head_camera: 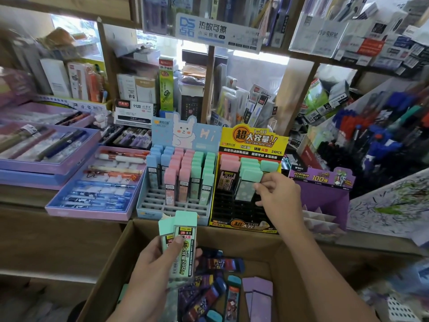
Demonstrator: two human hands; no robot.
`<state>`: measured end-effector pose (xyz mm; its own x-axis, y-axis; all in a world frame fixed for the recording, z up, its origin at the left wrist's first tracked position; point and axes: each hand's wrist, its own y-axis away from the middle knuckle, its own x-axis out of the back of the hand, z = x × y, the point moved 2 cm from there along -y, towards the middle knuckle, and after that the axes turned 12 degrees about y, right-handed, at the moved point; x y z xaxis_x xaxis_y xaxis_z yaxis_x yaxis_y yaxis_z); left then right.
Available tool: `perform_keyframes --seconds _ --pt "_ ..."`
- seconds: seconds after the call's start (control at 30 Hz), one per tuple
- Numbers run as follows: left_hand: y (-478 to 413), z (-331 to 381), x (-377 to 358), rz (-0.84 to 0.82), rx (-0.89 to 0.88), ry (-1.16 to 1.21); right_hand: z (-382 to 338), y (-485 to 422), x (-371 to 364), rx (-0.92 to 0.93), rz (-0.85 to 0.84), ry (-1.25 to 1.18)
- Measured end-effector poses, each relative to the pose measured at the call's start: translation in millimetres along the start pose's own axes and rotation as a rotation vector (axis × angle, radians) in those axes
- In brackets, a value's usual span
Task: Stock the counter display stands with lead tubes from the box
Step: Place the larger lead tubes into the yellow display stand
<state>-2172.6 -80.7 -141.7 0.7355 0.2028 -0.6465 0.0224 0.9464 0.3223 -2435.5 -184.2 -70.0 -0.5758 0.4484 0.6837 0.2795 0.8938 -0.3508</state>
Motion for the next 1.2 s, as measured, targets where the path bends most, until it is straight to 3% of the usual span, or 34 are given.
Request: perform_keyframes --seconds 0.13,0.3,0.4,0.57,0.67,1.0,1.2 --pt "1.0 -0.3 -0.5 -0.002 0.007 0.011 -5.0 2.2 2.4 -0.027 -0.011 0.047" --pt "0.8 0.7 0.4 0.01 0.024 0.009 -24.0 32.7 19.0 0.035 0.113 -0.021" --pt "2.3 2.5 0.0 -0.013 0.043 -0.021 -36.6 64.9 19.3 0.01 -0.089 -0.249" --pt "6.0 2.2 -3.8 -0.057 0.06 -0.073 -43.1 118.2 -11.5 -0.173 -0.525 -0.431" --pt "8.8 0.8 -5.2 -0.079 0.037 -0.099 -41.4 131.3 -26.1 -0.223 -0.672 -0.528" --pt "10.4 1.6 -8.2 -0.004 0.087 -0.015 -25.3 127.3 -30.4 -0.273 -0.661 -0.717" --pt "11.8 2.5 -7.6 0.058 0.101 -0.004 -18.2 116.2 -24.3 -0.26 -0.543 -0.823"
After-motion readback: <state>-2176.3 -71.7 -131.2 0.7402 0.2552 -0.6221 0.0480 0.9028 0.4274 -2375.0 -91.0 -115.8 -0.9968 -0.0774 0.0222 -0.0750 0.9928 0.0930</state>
